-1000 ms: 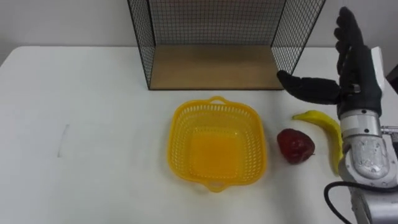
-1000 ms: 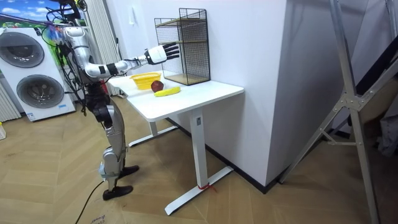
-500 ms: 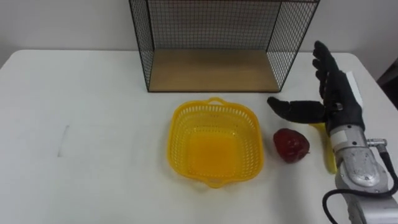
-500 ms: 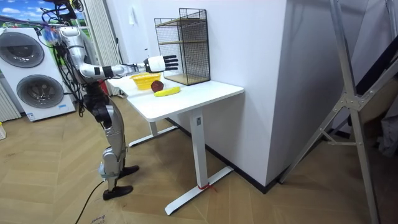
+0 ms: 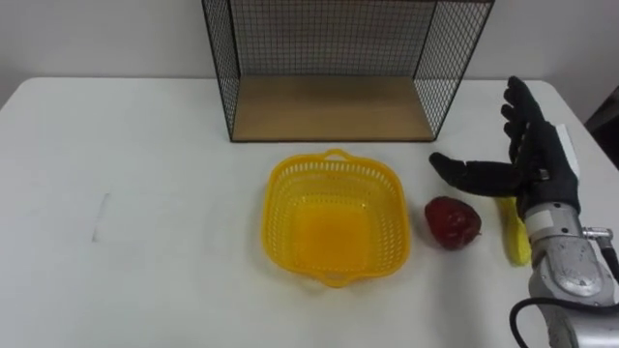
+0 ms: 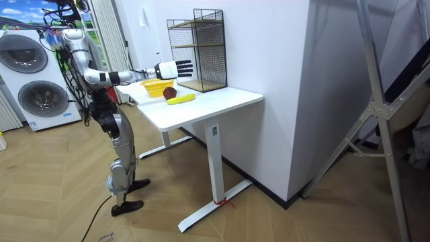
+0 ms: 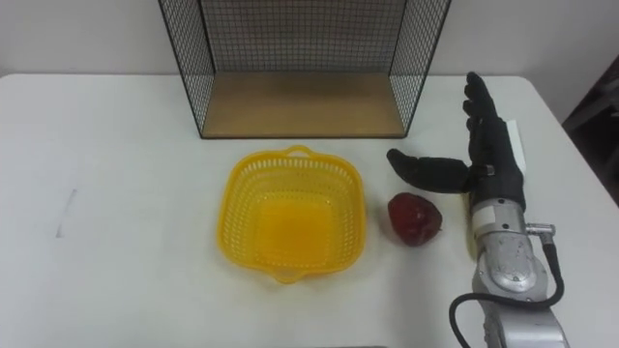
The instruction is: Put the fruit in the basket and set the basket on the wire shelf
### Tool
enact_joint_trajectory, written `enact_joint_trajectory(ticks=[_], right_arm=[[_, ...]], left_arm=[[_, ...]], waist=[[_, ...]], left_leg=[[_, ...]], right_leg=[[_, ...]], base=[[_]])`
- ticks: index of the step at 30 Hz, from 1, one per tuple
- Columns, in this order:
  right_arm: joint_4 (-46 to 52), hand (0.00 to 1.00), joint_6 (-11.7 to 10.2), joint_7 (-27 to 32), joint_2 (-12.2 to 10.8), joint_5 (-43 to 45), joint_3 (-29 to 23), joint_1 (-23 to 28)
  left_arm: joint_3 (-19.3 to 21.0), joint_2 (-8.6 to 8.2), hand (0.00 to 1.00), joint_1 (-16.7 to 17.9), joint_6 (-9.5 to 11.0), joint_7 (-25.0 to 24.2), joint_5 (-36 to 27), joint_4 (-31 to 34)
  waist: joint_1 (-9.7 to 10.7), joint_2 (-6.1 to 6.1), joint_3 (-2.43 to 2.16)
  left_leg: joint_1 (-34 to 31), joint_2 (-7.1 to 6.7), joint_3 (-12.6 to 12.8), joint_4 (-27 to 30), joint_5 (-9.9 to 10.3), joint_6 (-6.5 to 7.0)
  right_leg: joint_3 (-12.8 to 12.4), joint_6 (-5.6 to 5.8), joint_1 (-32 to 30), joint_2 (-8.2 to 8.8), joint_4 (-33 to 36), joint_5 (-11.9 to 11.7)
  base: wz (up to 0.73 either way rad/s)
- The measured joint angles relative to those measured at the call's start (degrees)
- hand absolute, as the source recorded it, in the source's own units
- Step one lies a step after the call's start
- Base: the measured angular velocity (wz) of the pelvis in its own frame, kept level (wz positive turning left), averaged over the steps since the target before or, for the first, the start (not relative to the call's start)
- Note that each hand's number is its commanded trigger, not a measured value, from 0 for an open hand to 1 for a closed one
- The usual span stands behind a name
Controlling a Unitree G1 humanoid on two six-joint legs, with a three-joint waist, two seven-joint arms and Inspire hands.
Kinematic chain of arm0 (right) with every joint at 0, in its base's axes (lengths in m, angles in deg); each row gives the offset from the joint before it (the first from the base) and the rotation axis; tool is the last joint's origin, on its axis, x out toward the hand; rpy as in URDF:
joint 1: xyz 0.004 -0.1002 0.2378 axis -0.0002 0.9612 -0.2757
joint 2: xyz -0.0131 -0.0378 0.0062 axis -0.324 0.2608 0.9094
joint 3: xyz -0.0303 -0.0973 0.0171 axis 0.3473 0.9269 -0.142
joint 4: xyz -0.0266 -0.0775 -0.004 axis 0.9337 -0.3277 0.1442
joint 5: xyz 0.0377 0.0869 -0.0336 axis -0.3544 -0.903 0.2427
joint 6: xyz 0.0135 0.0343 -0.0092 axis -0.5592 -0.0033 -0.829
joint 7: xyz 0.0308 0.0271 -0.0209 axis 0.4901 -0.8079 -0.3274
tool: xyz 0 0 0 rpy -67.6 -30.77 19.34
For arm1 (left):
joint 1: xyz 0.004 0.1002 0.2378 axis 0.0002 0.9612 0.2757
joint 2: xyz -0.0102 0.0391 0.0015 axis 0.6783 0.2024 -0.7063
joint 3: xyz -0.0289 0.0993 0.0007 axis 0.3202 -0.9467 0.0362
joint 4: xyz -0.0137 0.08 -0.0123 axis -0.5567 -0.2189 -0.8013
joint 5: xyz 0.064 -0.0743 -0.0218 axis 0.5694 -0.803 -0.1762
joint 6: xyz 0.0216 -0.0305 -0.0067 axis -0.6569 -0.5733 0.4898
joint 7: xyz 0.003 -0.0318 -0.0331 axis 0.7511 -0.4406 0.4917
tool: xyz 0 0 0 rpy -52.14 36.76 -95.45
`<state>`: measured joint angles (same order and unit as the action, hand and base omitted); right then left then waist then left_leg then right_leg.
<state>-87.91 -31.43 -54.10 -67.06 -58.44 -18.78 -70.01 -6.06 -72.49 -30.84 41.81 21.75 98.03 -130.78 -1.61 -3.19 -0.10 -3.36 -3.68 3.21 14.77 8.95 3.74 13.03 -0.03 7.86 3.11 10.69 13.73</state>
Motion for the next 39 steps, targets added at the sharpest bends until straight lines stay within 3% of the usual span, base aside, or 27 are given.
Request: enact_joint_trajectory(ticks=[13,18,20,28,31,39], right_arm=[[-0.6,0.0,0.0,-3.0,-0.4,-0.1,0.8,4.1],[-2.3,0.0,0.6,-5.6,-1.0,7.0,2.8,4.8],[-2.3,0.0,0.6,-6.8,-2.0,9.1,2.8,4.8],[-7.5,0.0,-0.6,-6.6,-2.5,8.9,3.8,4.5],[-11.4,0.0,0.1,-6.9,-2.7,8.9,4.1,4.7],[-13.6,0.0,-1.4,-7.0,-2.9,8.8,3.6,4.5]], left_arm=[[0.0,0.01,0.0,0.0,-0.1,-0.2,0.6,-0.5],[0.0,0.12,0.0,0.0,-0.3,-1.7,0.6,-0.5],[0.0,0.14,0.0,-0.3,-0.3,-2.4,0.6,-0.5],[0.1,0.64,0.0,-0.9,-0.4,-2.0,0.5,-2.3],[0.0,0.63,0.0,-0.9,-0.4,-2.0,0.5,-2.6],[0.1,0.62,0.0,-0.1,-0.4,-2.4,0.6,-1.8]], waist=[[-0.3,-0.15,0.04],[-0.4,-0.1,0.03],[-0.4,-0.23,0.0],[-0.2,-1.35,-0.3],[-0.2,-1.29,-0.19],[-0.1,-0.79,-0.07]], left_leg=[[0.9,0.01,-0.1,0.0,0.0,0.04],[0.4,0.03,0.0,0.1,-0.1,0.13],[0.0,-0.02,0.0,0.0,-0.3,0.23],[0.0,-0.08,-0.3,0.0,-0.1,0.22],[0.0,-0.08,-0.5,0.1,0.0,0.22],[-0.9,-0.09,-1.2,2.1,0.8,0.44]], right_leg=[[-0.1,0.04,1.1,-0.08,-0.1,-0.1],[-0.3,-0.04,0.4,-0.09,-0.3,-0.1],[-0.3,-0.02,0.2,-0.13,-1.1,-0.3],[0.4,0.12,0.6,-0.09,-0.9,-0.4],[0.5,0.12,0.7,-0.11,-0.9,-0.4],[0.7,0.14,0.9,-0.27,-0.8,-0.4]], base=[[0.0],[0.0],[0.0],[0.03],[0.02],[0.03]])
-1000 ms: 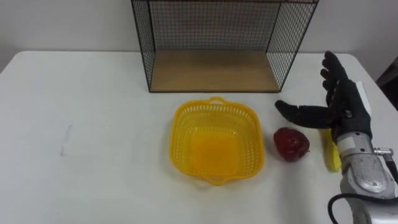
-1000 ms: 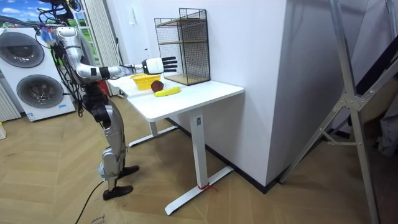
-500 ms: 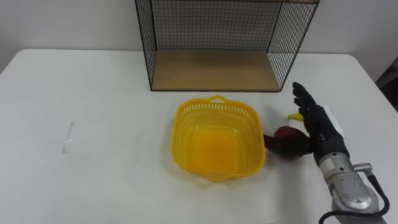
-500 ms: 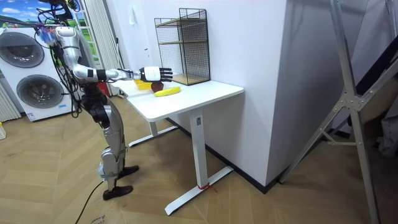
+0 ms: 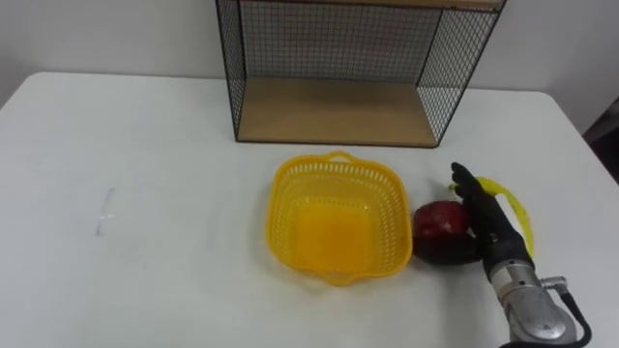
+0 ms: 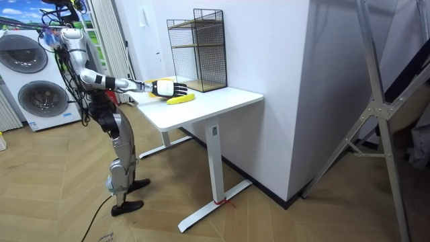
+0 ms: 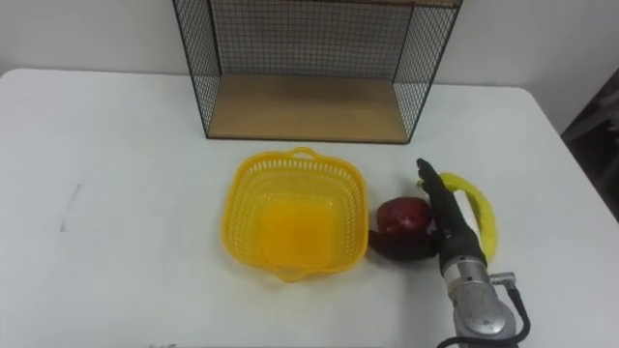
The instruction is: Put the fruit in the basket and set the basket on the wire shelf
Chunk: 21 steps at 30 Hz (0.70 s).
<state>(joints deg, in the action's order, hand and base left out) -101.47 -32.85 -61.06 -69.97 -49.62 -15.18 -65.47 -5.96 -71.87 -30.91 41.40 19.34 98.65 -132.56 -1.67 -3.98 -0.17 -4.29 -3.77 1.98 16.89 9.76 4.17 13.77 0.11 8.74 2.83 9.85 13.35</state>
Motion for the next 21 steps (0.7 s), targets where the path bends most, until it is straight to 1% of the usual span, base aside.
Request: enact_joint_trajectory(ticks=[2,4,5,6,7,11,15,17,21], right_arm=[[-0.7,0.0,-0.3,0.0,0.0,0.2,-0.2,0.0],[-2.1,0.0,-1.1,0.0,0.0,0.6,-0.4,-0.1],[-2.4,0.11,-1.4,-0.1,0.0,1.3,-0.4,-0.2],[-2.7,0.71,-1.7,-0.1,0.0,1.9,-0.4,-0.2],[-3.1,1.0,-2.0,-0.1,0.0,2.5,-0.4,-0.3],[-4.4,1.0,-3.1,0.4,0.0,4.4,-0.8,-0.8],[-5.6,1.0,-3.1,2.1,0.0,5.1,-2.2,-1.8],[-6.3,1.0,-3.1,2.7,0.0,5.5,-3.0,-2.3],[-6.4,1.0,-3.0,4.0,0.0,5.5,-3.4,-2.3]], left_arm=[[1.0,0.02,0.0,0.2,0.0,-0.4,0.0,0.4],[1.0,0.08,0.0,0.2,0.0,-0.4,0.0,0.4],[1.0,0.08,0.0,0.1,0.0,-0.4,0.0,0.5],[1.0,0.08,0.0,0.1,0.0,-0.4,0.1,0.6],[0.9,0.08,0.0,0.2,0.0,-0.4,0.1,0.6],[0.9,0.08,0.0,0.0,0.0,-0.1,0.1,1.4],[0.9,0.09,0.0,0.1,0.0,0.3,0.0,1.4],[0.9,0.14,0.0,0.1,0.0,0.9,0.0,1.6],[0.9,0.14,0.0,0.1,0.0,1.5,0.0,1.7]], waist=[[0.0,0.02,0.0],[-0.2,0.05,-0.05],[-0.2,0.06,-0.06],[-0.2,0.07,-0.06],[-0.2,0.08,-0.07],[-0.2,-0.01,-0.15],[-0.1,-0.18,-0.28],[0.0,-0.47,-0.43],[0.0,-0.61,-0.39]], left_leg=[[0.0,0.0,-0.2,0.5,0.3,0.09],[0.0,0.0,-0.2,0.7,0.4,0.12],[0.0,-0.01,-0.2,0.7,0.4,0.13],[0.0,-0.02,-0.2,0.7,0.4,0.13],[0.0,-0.01,-0.3,0.7,0.4,0.13],[0.0,-0.08,-0.2,0.8,0.4,0.14],[0.1,-0.12,-0.1,0.7,0.3,0.15],[0.1,-0.12,0.0,0.7,0.4,0.13],[0.6,-0.1,0.0,0.6,0.5,0.03]], right_leg=[[0.4,0.04,0.2,-0.01,0.0,0.0],[0.4,0.07,0.3,0.01,0.0,0.0],[0.4,0.09,0.3,0.02,0.0,-0.1],[0.4,0.09,0.3,0.02,-0.1,-0.1],[0.4,0.1,0.3,0.02,-0.1,0.0],[0.4,0.19,0.4,0.08,-0.6,0.0],[0.3,0.2,0.6,0.07,-1.1,0.0],[0.4,0.2,0.7,0.06,-1.2,0.0],[0.5,0.2,1.2,0.02,-1.1,0.0]], base=[[0.04],[0.0],[0.0],[0.0],[0.0],[0.0],[0.0],[0.0],[0.02]])
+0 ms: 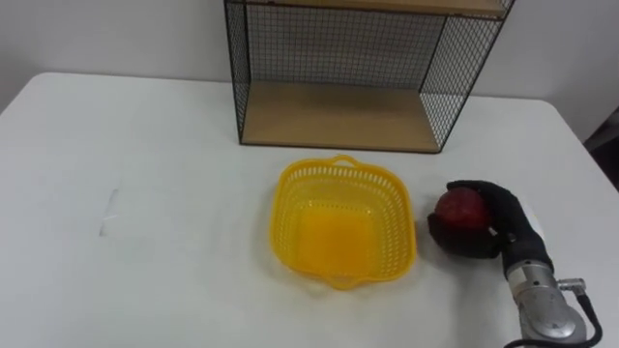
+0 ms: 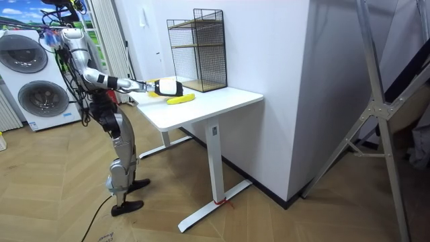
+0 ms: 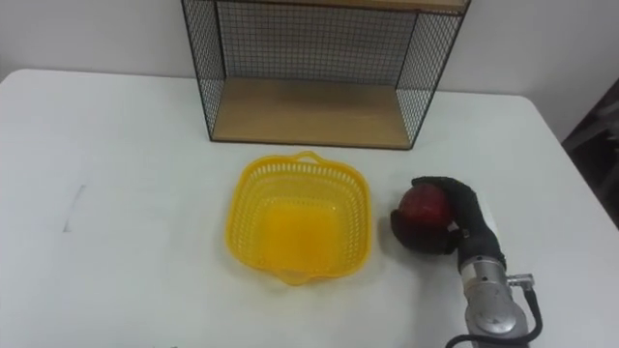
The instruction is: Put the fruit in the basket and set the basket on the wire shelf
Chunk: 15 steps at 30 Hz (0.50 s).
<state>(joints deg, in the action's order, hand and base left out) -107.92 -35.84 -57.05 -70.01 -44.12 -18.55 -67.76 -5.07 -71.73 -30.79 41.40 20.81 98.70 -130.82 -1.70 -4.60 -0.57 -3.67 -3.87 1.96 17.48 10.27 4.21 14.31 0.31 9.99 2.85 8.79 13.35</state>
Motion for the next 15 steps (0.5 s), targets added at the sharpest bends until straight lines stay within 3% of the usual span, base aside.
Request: enact_joint_trajectory(ticks=[5,9,11,15], right_arm=[[-0.4,1.0,0.0,1.5,-0.1,-0.6,0.2,0.0],[-0.2,1.0,0.1,3.3,-0.3,-6.2,0.2,-0.1],[1.1,1.0,1.2,4.5,-0.6,-8.5,0.0,-0.2],[4.5,1.0,3.2,5.6,-1.0,-8.5,-0.2,0.2]], left_arm=[[-0.9,-0.03,0.0,-0.2,0.0,0.6,-0.3,0.8],[-1.2,-0.07,0.0,-0.7,-0.1,1.6,-0.1,0.7],[-1.1,-0.07,0.0,-0.8,-0.2,1.8,0.0,0.7],[0.4,-0.83,0.0,-0.3,-0.9,1.7,1.1,0.2]], waist=[[0.0,0.39,0.08],[-0.3,0.96,0.45],[-0.2,1.46,0.63],[-0.1,1.81,0.54]], left_leg=[[0.1,0.23,0.1,-0.1,0.4,-0.12],[0.3,0.17,0.3,-0.4,0.5,-0.07],[0.3,0.13,0.4,-0.6,0.5,-0.04],[0.4,0.14,0.9,-0.9,0.4,-0.04]], right_leg=[[-0.2,0.01,0.1,-0.14,0.2,0.0],[-0.8,0.04,0.0,-0.1,0.3,0.0],[-1.1,0.06,-0.1,-0.05,0.2,0.0],[-1.4,0.11,-0.3,-0.02,0.2,-0.1]], base=[[0.0],[-0.07],[-0.04],[-0.05]])
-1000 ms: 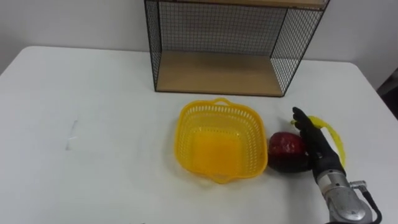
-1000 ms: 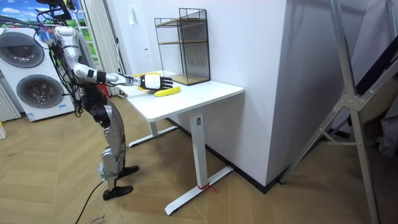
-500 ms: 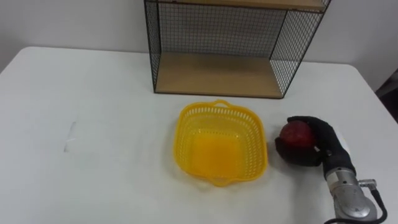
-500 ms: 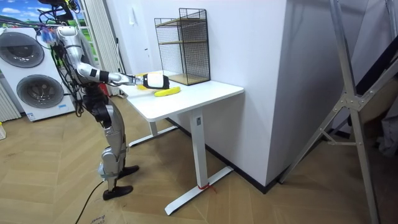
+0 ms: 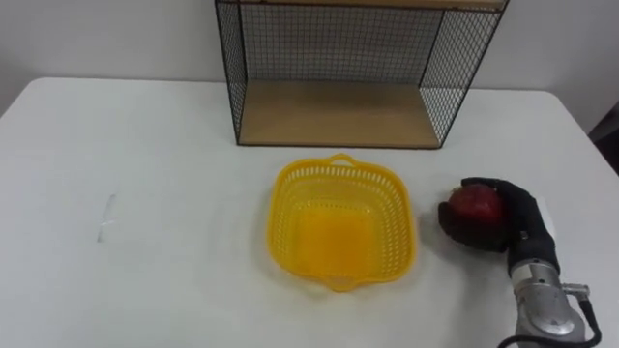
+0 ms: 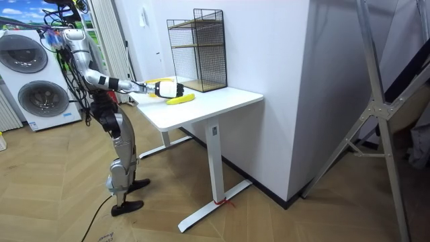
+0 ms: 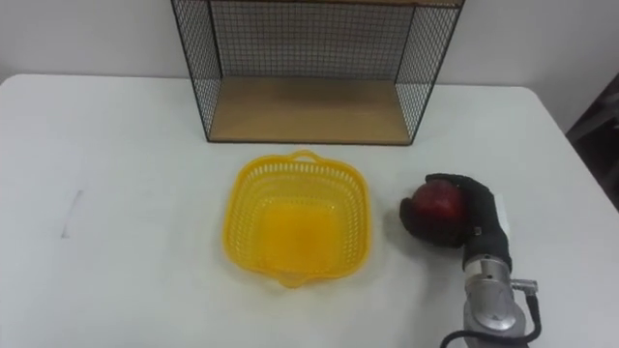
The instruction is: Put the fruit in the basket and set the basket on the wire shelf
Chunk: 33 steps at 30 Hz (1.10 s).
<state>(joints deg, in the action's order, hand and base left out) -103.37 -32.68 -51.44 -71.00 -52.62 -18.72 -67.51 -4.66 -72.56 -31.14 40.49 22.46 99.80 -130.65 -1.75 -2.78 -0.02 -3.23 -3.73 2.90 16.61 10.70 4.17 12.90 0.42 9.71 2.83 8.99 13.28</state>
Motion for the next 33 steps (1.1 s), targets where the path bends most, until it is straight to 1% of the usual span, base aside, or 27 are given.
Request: enact_joint_trajectory(ticks=[2,3,5,10,12,16,18,22,23,28,30,32,33], right_arm=[[3.8,1.0,1.6,0.8,-0.2,0.0,0.0,0.5],[4.9,1.0,1.8,1.1,-0.2,-0.1,0.0,0.5],[9.4,1.0,1.8,1.9,-0.2,-0.3,-0.3,0.4],[18.0,1.0,1.8,2.4,-0.1,-1.9,-2.3,-0.7],[20.3,1.0,1.7,2.6,-0.1,-2.0,-2.3,-1.3],[25.7,1.0,1.7,2.4,-0.1,-2.0,-1.5,-1.5],[27.9,1.0,1.8,2.2,-0.1,-0.7,-0.5,-1.3],[30.8,1.0,1.8,0.6,0.1,1.7,3.7,-1.4],[30.8,1.0,1.8,-0.3,0.1,1.7,5.1,-1.4],[30.9,1.0,1.8,-5.1,0.4,1.8,9.3,-1.4],[31.0,1.0,1.8,-7.1,0.6,1.2,11.0,-1.4],[31.0,1.0,1.8,-9.9,1.0,0.8,12.8,-1.1],[31.0,1.0,1.8,-10.4,1.3,0.7,13.3,-1.0]], left_arm=[[0.1,-0.66,0.0,0.7,0.0,-0.8,0.0,-0.5],[0.1,-0.76,0.0,0.9,0.0,-0.9,-0.1,-0.5],[0.2,-0.68,0.0,1.3,0.0,-0.9,-0.1,-0.6],[0.2,-0.68,0.0,1.3,0.1,-1.4,-0.1,0.0],[0.2,-0.69,0.0,1.2,0.1,-1.7,-0.2,0.1],[0.1,-0.68,0.0,0.9,0.9,-1.8,-0.2,-0.3],[-0.2,-0.68,0.0,1.0,0.9,-1.8,-0.1,-0.5],[-1.1,-0.65,0.0,0.8,0.8,-1.6,-0.3,-0.7],[-1.9,-0.5,0.0,0.6,0.9,-1.5,-0.3,-0.7],[-3.0,-0.07,0.0,-0.5,1.2,-1.5,-0.2,-1.7],[-4.0,0.22,0.0,-0.4,1.3,-1.7,-0.2,-2.0],[-4.7,0.22,0.0,-1.1,1.3,-1.9,-0.3,-3.0],[-5.0,0.23,0.0,-1.4,1.3,-2.0,-0.2,-3.0]], waist=[[0.0,0.42,0.09],[0.1,0.72,0.0],[0.3,0.72,-0.08],[0.2,0.23,0.09],[0.1,0.15,0.11],[-0.2,0.24,0.05],[-0.2,0.25,0.05],[-0.2,0.31,-0.03],[-0.1,0.35,-0.07],[-0.5,0.15,-0.28],[-0.6,-0.22,-0.21],[-1.2,-0.21,-0.04],[-1.4,-0.28,-0.07]], left_leg=[[-0.3,0.01,0.5,-0.1,-0.1,0.11],[-0.4,0.04,0.7,-0.3,-0.2,0.13],[0.1,0.01,1.3,-1.3,-0.6,0.23],[0.5,0.07,1.3,-1.4,-0.6,0.26],[0.6,0.13,1.4,-1.4,-0.6,0.25],[0.9,0.12,1.5,-1.5,-0.6,0.22],[0.9,0.12,1.6,-1.7,-0.7,0.19],[0.8,0.23,1.6,-1.6,-0.7,0.1],[0.7,0.26,1.6,-1.5,-0.7,0.1],[0.1,0.29,1.7,-1.3,-0.8,0.14],[0.3,0.3,1.8,-1.4,-0.8,0.14],[0.2,0.3,1.7,-1.4,-0.8,0.15],[0.1,0.31,1.7,-1.4,-0.8,0.16]], right_leg=[[-0.1,0.01,-0.7,0.15,0.4,0.0],[-0.2,0.01,-0.8,0.17,0.6,0.0],[-0.2,0.02,-0.8,0.36,0.7,0.0],[-0.2,0.02,-0.8,0.38,0.7,0.0],[-0.4,0.02,-0.8,0.35,0.7,0.0],[-0.9,0.02,-0.7,0.34,0.7,0.0],[-1.2,0.02,-0.8,0.31,0.7,0.0],[-1.3,0.01,-0.9,0.23,0.8,0.0],[-1.3,0.0,-1.0,0.21,0.8,0.0],[-1.2,-0.01,-1.5,0.2,1.0,-0.1],[-1.4,0.02,-1.5,0.2,1.0,-0.1],[-1.6,0.1,-1.5,0.17,0.9,-0.2],[-1.5,0.12,-1.6,0.16,0.9,-0.2]], base=[[-0.09],[-0.07],[-0.02],[-0.01],[-0.05],[-0.07],[-0.06],[-0.01],[0.0],[0.0],[-0.02],[0.0],[0.0]])
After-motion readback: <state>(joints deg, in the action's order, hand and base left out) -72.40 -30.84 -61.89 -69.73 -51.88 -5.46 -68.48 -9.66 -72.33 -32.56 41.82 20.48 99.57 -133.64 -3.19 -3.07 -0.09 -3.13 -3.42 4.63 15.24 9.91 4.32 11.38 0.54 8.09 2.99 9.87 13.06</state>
